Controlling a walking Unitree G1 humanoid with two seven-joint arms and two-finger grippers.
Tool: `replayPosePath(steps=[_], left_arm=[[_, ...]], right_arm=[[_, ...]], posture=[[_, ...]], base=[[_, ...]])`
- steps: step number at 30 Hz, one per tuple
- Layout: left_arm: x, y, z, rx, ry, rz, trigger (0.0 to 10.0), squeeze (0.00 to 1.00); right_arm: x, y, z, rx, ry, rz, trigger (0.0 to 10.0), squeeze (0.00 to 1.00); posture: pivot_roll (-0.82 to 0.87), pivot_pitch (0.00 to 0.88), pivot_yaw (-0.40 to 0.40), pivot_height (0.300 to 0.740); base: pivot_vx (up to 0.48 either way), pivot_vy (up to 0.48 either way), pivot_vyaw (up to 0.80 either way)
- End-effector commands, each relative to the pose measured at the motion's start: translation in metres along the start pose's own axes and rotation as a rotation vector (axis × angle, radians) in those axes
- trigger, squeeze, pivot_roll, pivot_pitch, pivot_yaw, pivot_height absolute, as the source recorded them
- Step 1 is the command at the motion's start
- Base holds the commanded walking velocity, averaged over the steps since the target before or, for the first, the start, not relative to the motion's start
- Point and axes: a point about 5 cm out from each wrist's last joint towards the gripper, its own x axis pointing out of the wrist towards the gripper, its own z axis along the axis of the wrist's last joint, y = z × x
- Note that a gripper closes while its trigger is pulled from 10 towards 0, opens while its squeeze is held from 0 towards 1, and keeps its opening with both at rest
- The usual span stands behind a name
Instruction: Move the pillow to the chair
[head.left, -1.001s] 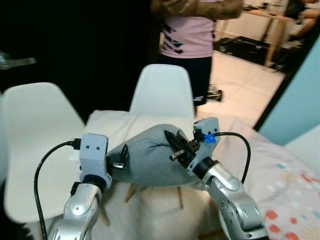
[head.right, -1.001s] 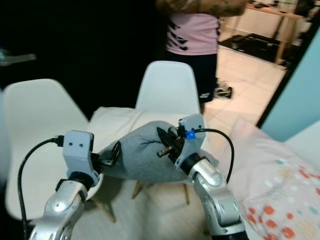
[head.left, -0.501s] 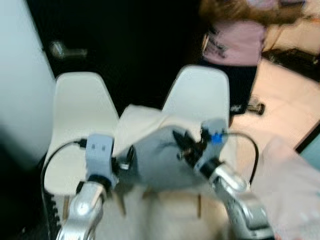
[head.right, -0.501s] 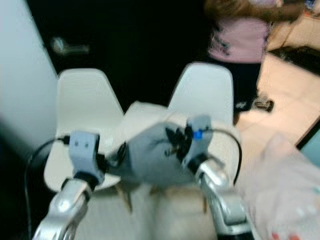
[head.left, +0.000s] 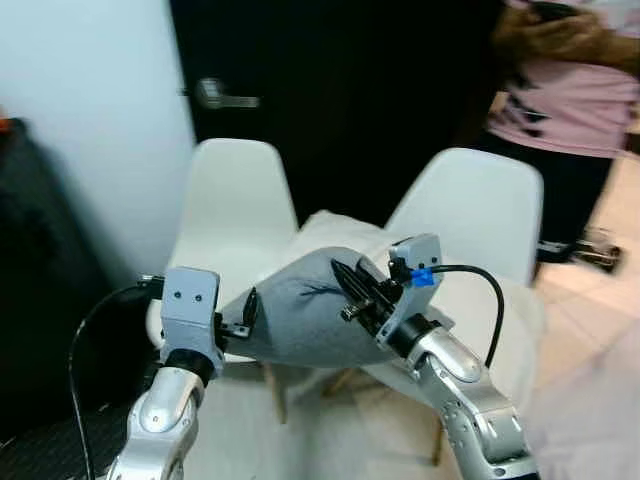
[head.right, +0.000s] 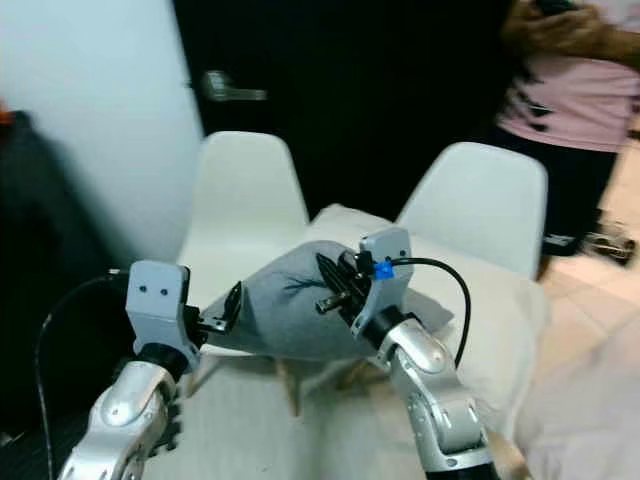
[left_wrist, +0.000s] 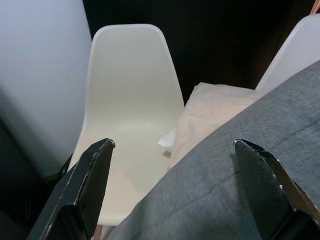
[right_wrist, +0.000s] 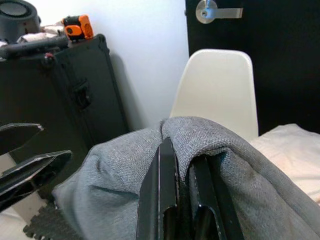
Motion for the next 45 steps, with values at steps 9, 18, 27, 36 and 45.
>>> replayPosePath(steps=[9, 18, 27, 36, 45], left_arm=[[-0.001, -0.004, 0.002, 0.007, -0.02, -0.023, 10.0, 0.0], [-0.001, -0.001, 0.004, 0.024, -0.033, 0.0, 10.0, 0.0], [0.002, 0.006, 0.013, 0.028, -0.073, 0.044, 10.0, 0.0], [0.003, 0.005, 0.017, 0.032, -0.085, 0.042, 10.0, 0.0], [0.004, 0.005, 0.02, 0.035, -0.094, 0.041, 10.0, 0.0]], right_arm=[[0.0, 0.003, 0.014, -0.025, -0.079, 0.009, 10.0, 0.0], [0.001, 0.003, 0.015, -0.025, -0.088, 0.017, 10.0, 0.0], [0.007, 0.009, 0.028, -0.042, -0.137, 0.055, 10.0, 0.0], [0.014, 0.017, 0.037, -0.033, -0.172, 0.097, 10.0, 0.0], [0.018, 0.029, 0.045, -0.051, -0.193, 0.17, 10.0, 0.0]], posture=[[0.09, 0.0, -0.069, 0.74], [0.09, 0.0, -0.065, 0.74], [0.09, 0.0, -0.069, 0.74], [0.1, 0.0, -0.066, 0.74], [0.1, 0.0, -0.065, 0.74]], base=[[0.0, 0.0, 0.75], [0.057, 0.0, 0.75], [0.235, 0.0, 0.08], [0.255, 0.0, 0.0], [0.271, 0.0, 0.18]])
